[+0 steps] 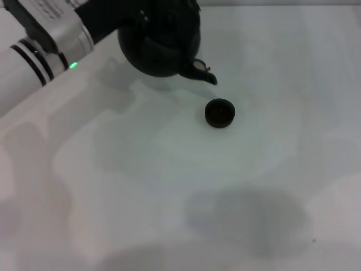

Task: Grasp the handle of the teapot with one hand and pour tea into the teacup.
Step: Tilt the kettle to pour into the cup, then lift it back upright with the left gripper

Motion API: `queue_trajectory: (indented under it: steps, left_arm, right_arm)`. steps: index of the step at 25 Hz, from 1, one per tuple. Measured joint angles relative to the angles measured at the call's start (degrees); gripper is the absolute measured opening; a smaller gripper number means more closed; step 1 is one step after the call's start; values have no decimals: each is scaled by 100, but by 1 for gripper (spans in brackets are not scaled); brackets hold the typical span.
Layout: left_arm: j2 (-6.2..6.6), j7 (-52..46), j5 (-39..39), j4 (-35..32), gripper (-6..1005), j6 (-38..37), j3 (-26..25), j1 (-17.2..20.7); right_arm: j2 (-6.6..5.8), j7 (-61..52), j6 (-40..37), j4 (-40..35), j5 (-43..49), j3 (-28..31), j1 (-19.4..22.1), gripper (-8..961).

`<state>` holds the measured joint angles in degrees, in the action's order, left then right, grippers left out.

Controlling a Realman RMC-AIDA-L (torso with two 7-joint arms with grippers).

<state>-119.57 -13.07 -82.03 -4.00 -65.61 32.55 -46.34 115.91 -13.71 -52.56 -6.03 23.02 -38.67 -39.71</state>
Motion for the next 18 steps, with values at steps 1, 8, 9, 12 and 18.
queue_trajectory:
  steps: [1,8,9,12,18]
  left_arm:
    - [0,171,-1,26,105,7,70,-19]
    - [-16,968,-13,79,105,21,213,-19]
    - [-15,1023,-13,80,105,32,214,-18]
    - [-15,1227,-15,103,104,39,216,-32]
    - [-14,1675,-19,305,101,40,223,-259]
  right_arm:
    - [-2,0,0,-8,-1,0,-1,832]
    - [-11,0,24,-50,-20,0,-7,832]
    - [-11,0,25,-51,-38,0,-9,832]
    - [-11,0,26,-46,-105,0,-24,832]
    - [-3,0,9,-35,-125,0,-33,832]
